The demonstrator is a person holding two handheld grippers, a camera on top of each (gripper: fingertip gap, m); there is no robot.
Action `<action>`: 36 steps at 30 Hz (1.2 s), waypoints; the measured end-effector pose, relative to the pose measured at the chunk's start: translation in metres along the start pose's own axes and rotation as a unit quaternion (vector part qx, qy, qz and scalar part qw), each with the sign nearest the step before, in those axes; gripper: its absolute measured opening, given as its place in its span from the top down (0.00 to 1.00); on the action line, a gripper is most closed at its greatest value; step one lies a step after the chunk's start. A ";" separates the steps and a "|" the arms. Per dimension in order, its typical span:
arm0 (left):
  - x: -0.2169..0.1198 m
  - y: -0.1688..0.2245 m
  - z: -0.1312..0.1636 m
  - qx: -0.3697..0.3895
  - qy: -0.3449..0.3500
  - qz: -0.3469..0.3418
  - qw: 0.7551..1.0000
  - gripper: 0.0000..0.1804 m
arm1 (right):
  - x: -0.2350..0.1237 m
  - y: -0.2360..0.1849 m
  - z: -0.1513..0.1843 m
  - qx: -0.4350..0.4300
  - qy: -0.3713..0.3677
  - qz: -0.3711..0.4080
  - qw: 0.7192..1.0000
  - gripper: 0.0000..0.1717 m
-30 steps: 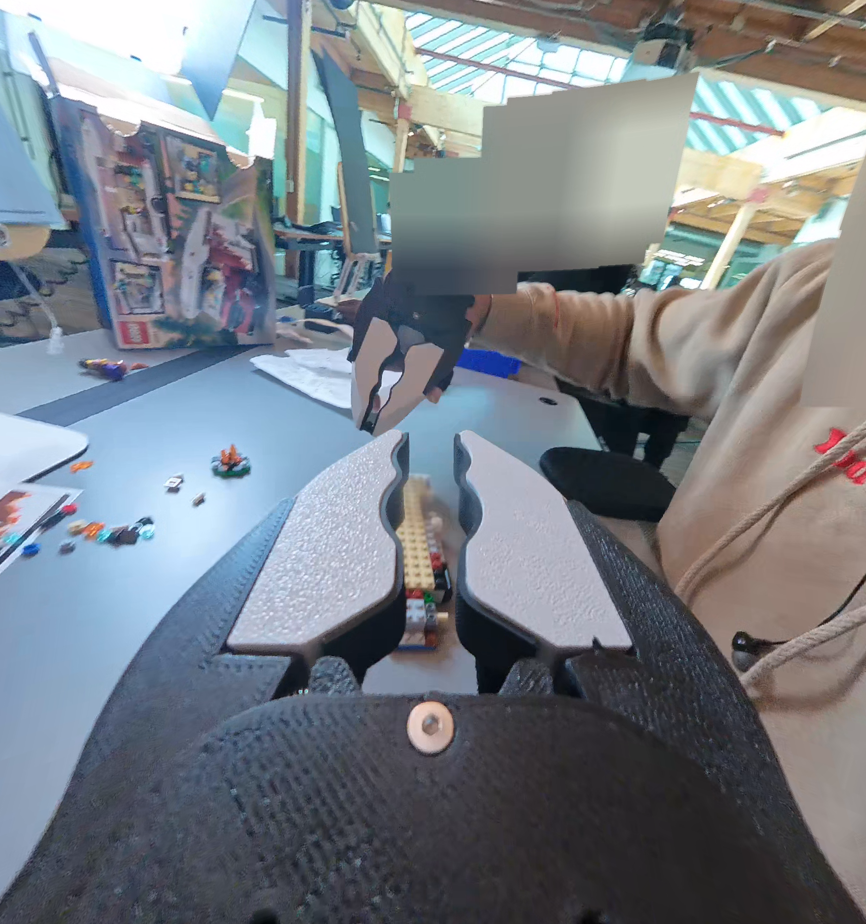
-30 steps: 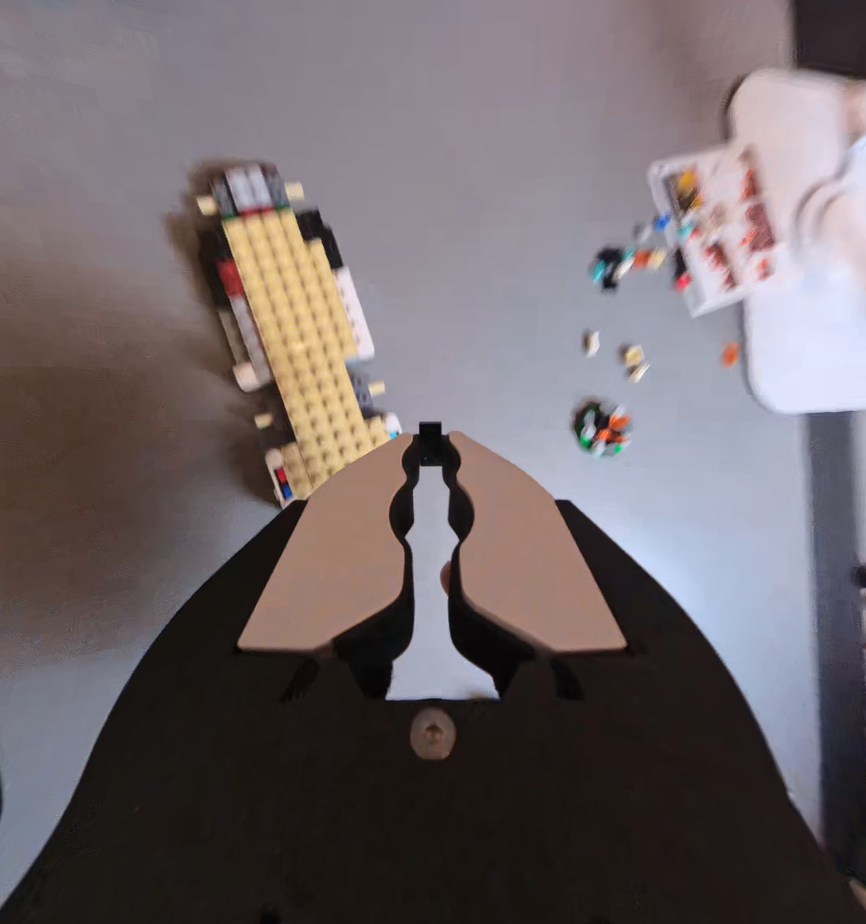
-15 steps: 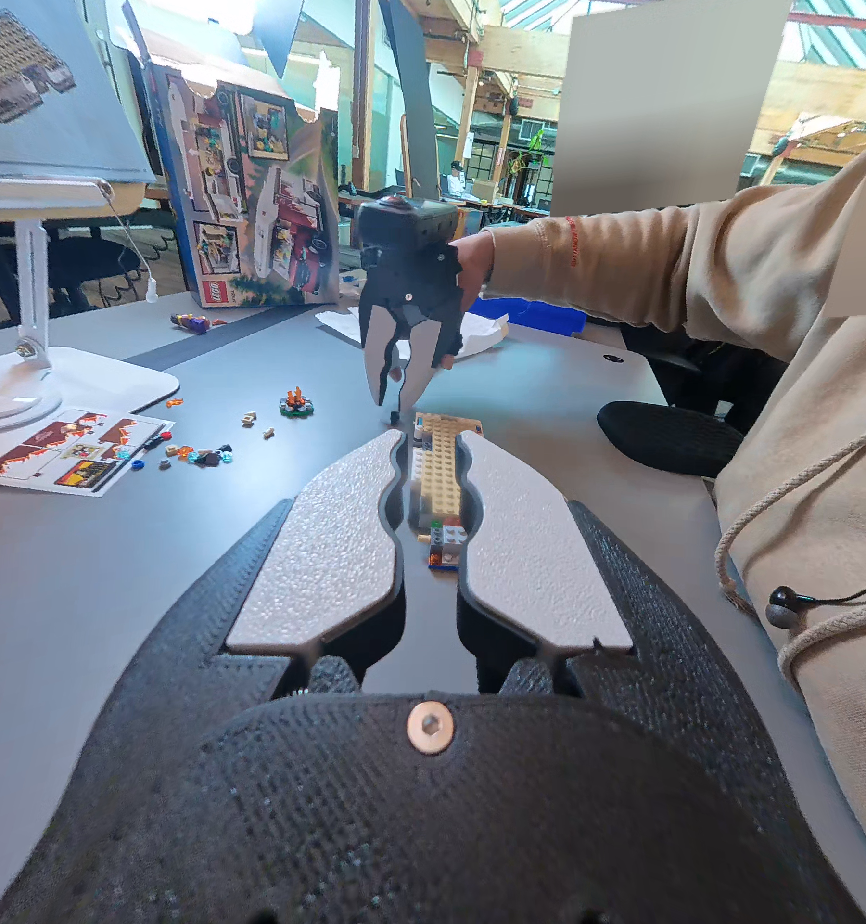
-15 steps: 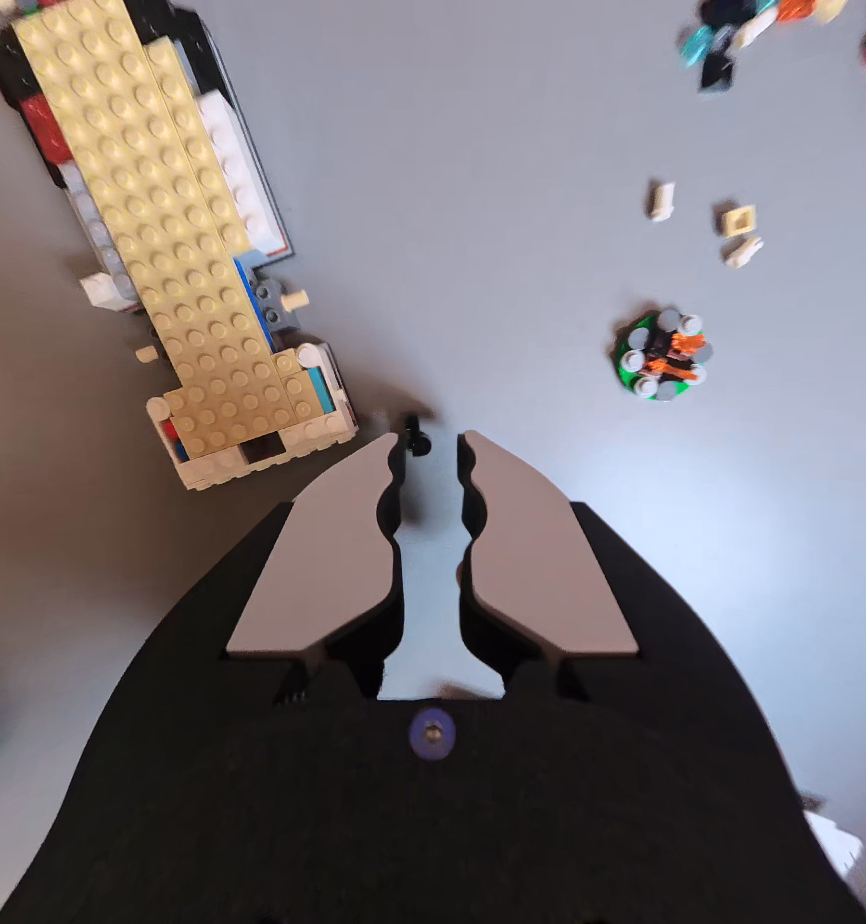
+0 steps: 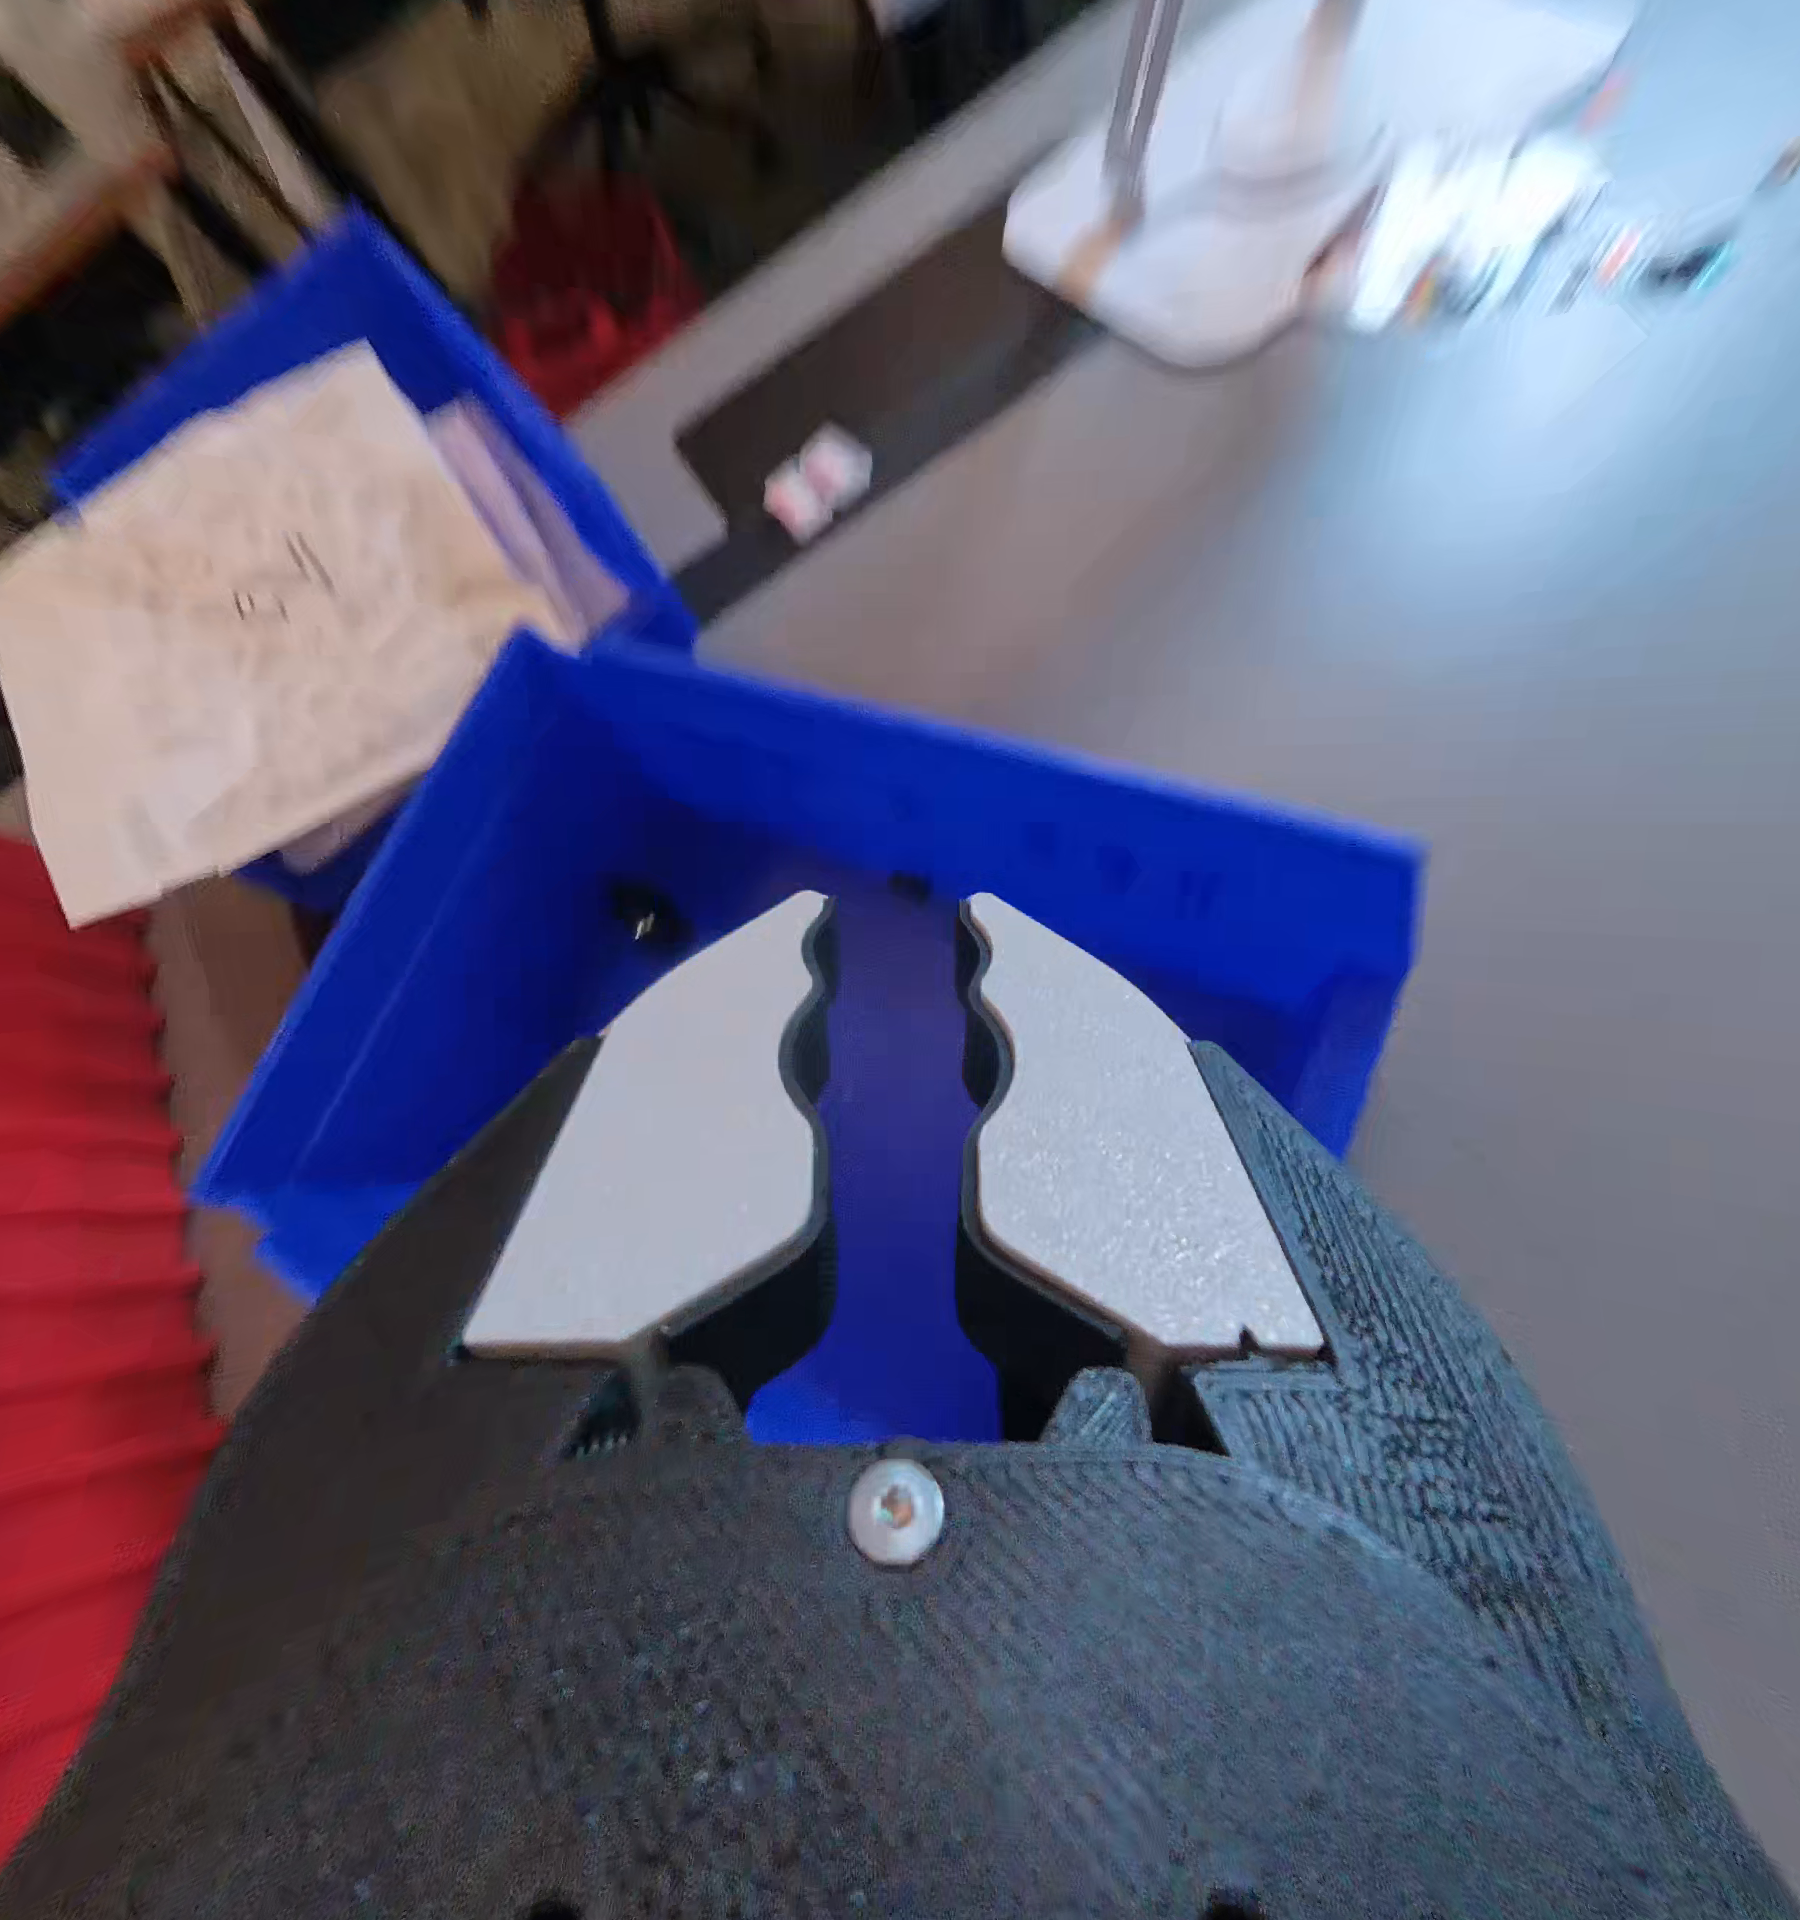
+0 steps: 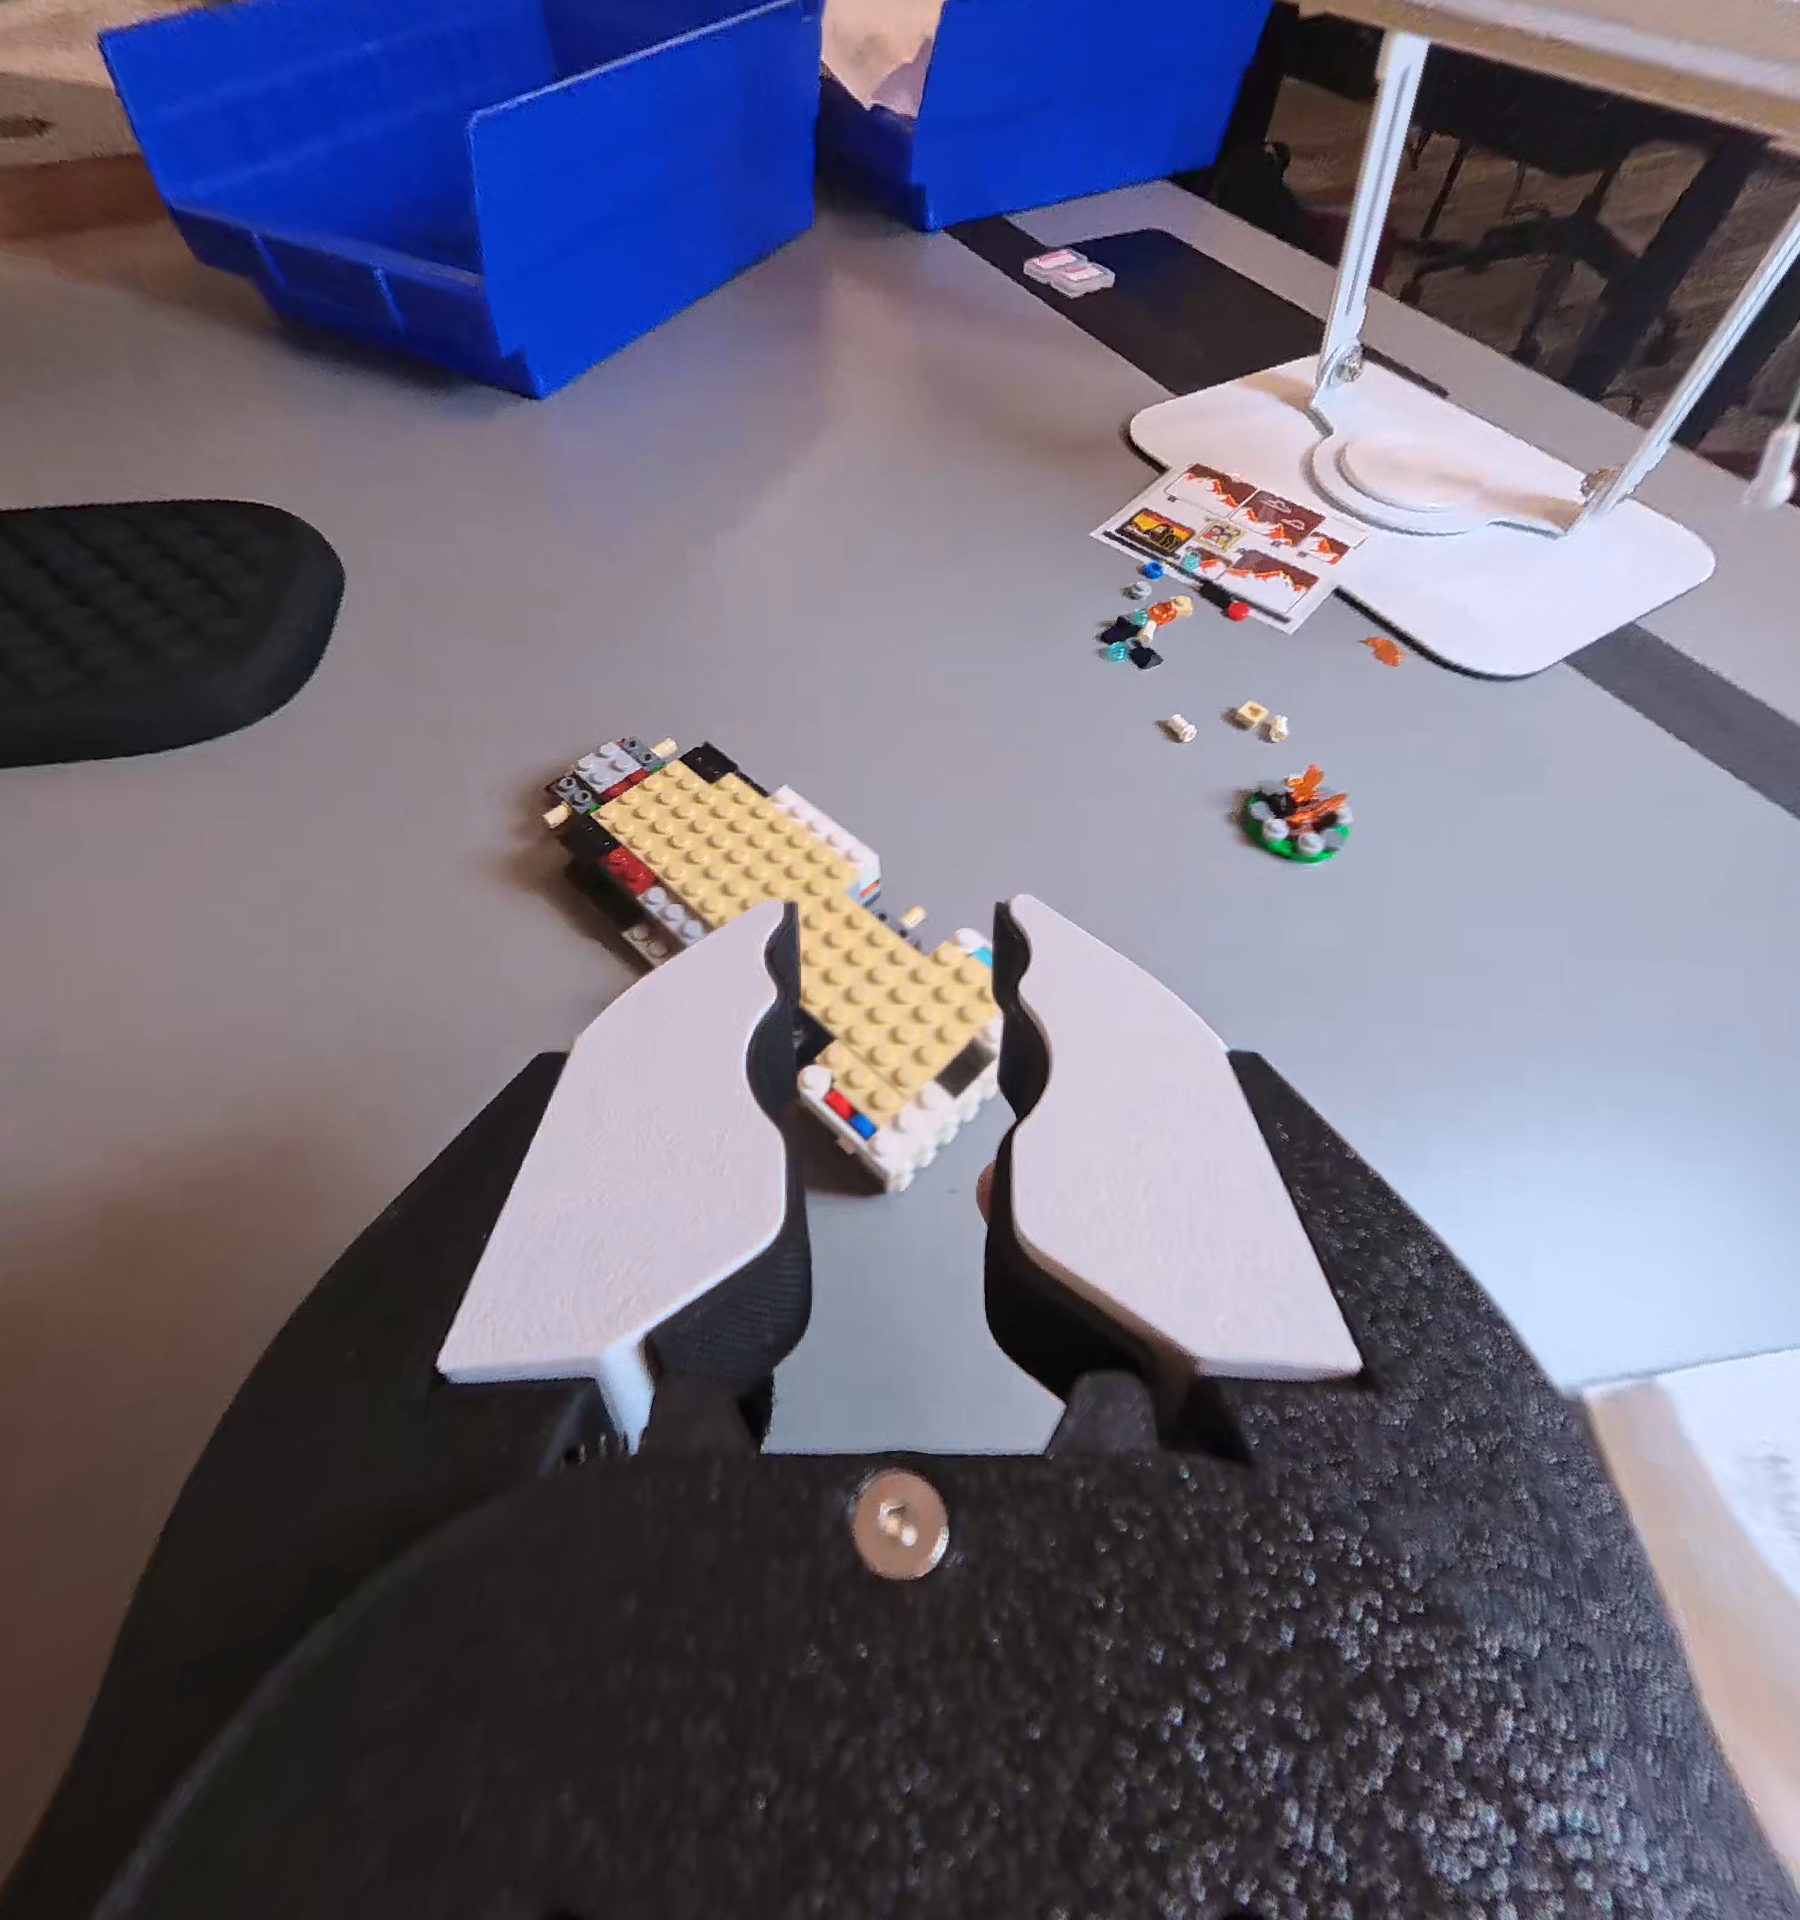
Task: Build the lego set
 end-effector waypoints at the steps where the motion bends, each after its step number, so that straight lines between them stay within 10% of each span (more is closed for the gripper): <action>1: 0.008 -0.011 0.016 0.010 -0.059 -0.002 0.998 0.88 | 0.000 -0.003 0.003 0.003 0.005 -0.003 1.000 0.79; 8: 0.057 -0.009 0.082 0.085 -0.273 0.120 0.951 0.87 | 0.002 -0.013 0.007 0.003 0.012 -0.033 0.999 0.79; 16: 0.084 0.046 0.091 0.101 -0.271 0.242 0.926 0.84 | 0.001 -0.011 0.010 0.000 0.008 -0.031 0.999 0.79; 27: 0.093 0.054 0.092 0.106 -0.234 0.237 0.937 0.90 | 0.003 -0.015 0.011 -0.017 -0.001 -0.022 1.000 0.79; 30: 0.079 0.053 0.077 0.116 -0.175 0.223 0.952 0.90 | -0.002 -0.018 0.009 -0.032 -0.004 -0.017 0.999 0.79; 36: -0.006 0.098 -0.032 0.139 0.155 0.230 0.951 0.91 | -0.010 -0.017 -0.005 -0.048 0.019 -0.006 0.999 0.79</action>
Point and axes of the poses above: each gripper's, where its closed fingertips meet, x out along the fingers, z out of its underside, y = z × x across the jaws, the point moved 3 cm from there along -x, back along the fingers, and after that the axes turned 2 degrees about x, right-handed, at the moved point
